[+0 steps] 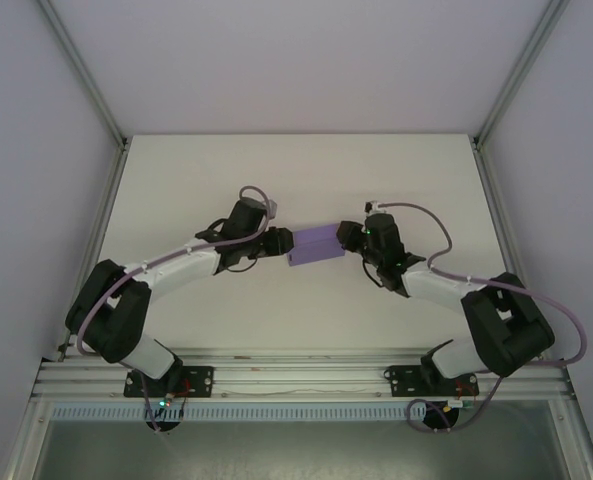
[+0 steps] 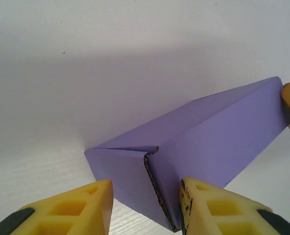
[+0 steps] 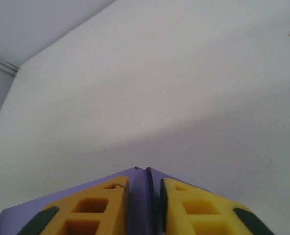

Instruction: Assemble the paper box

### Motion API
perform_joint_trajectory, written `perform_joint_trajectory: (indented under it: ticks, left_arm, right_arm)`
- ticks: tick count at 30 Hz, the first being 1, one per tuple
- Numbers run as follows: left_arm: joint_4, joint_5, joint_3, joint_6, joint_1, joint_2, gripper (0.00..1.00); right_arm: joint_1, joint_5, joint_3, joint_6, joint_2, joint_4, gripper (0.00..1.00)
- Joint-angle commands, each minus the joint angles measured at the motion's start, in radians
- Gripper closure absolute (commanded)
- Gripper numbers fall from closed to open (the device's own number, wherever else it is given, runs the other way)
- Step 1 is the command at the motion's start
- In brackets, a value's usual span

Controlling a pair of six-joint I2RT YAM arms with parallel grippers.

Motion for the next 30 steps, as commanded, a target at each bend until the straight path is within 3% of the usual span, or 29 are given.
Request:
perform_joint_trajectory:
  ticks: [1, 6, 9, 16, 18, 22, 25, 28, 29, 30]
  left_arm:
    - [-0.077, -0.014, -0.101, -0.013, 0.007, 0.058, 0.64]
    - [-0.018, -0.003, -0.141, -0.013, 0.007, 0.066, 0.86]
    - [-0.001, 0.011, -0.136, -0.004, 0.008, 0.064, 0.95]
    - [0.010, 0.052, -0.050, 0.030, 0.006, 0.037, 0.95]
    - [-0.027, 0.047, -0.006, 0.058, 0.006, 0.037, 0.89]
    - [-0.084, 0.001, 0.072, 0.100, 0.007, 0.012, 0.55]
    - [-0.146, -0.069, 0.142, 0.144, 0.007, -0.011, 0.42]
    - [-0.168, -0.160, 0.180, 0.171, 0.007, -0.058, 0.18]
    - [-0.178, -0.193, 0.189, 0.178, 0.008, -0.073, 0.03]
    - [-0.193, -0.231, 0.200, 0.186, 0.011, -0.087, 0.00]
  right_arm:
    - [-0.021, -0.084, -0.112, -0.019, 0.110, -0.133, 0.83]
    - [-0.034, -0.141, -0.176, -0.022, 0.131, 0.033, 0.88]
    - [-0.033, -0.164, -0.184, -0.040, 0.097, 0.027, 0.88]
    - [-0.034, -0.148, -0.119, -0.051, -0.022, -0.096, 0.85]
    - [-0.034, -0.156, -0.070, -0.058, -0.055, -0.139, 0.82]
    - [-0.034, -0.150, 0.046, -0.095, -0.099, -0.244, 0.70]
    - [-0.033, -0.097, 0.149, -0.123, -0.107, -0.347, 0.57]
    - [-0.034, -0.089, 0.223, -0.191, -0.112, -0.412, 0.44]
    - [-0.034, -0.089, 0.243, -0.218, -0.113, -0.427, 0.40]
    - [-0.034, -0.106, 0.265, -0.265, -0.113, -0.444, 0.32]
